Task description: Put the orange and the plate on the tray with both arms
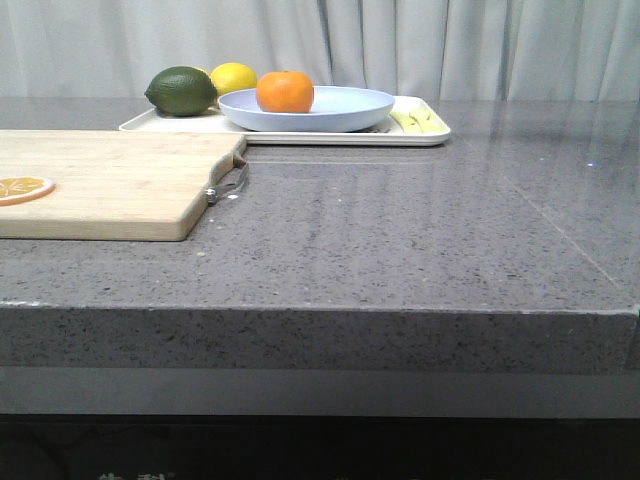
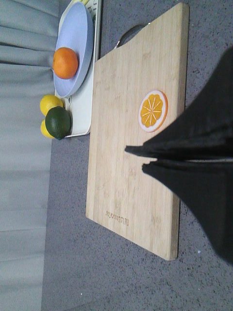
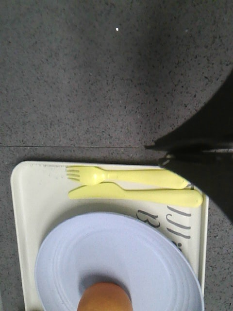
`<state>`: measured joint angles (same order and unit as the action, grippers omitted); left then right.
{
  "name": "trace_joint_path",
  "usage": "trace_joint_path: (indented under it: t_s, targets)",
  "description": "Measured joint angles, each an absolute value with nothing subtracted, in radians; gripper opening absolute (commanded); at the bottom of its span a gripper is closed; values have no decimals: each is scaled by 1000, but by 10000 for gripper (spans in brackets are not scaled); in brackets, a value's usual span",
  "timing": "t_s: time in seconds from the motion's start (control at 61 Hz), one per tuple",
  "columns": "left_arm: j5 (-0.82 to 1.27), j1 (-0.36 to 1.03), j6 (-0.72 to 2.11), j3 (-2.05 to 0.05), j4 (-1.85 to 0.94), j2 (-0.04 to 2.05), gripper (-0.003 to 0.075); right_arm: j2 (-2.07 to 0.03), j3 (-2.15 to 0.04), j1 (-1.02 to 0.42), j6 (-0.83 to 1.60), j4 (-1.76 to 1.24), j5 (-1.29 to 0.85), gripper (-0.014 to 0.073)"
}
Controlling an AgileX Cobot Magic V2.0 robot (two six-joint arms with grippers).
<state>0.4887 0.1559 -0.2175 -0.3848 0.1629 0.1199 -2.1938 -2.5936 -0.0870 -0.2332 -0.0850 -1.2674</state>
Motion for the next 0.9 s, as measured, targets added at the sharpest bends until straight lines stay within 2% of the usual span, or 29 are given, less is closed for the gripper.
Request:
trace_joint_path:
  t_s: [0.213, 0.541, 0.902]
  targets:
    - [489, 156, -218, -385, 163, 120, -18, -2037, -2458, -87, -145, -83, -1267, -67]
    - [489, 156, -218, -385, 163, 120, -18, -1622, -1858, -87, 0, -80, -1256, -67]
    - [485, 156, -218, -385, 163, 120, -18, -1091, -1095, -93, 127, -89, -806, -70]
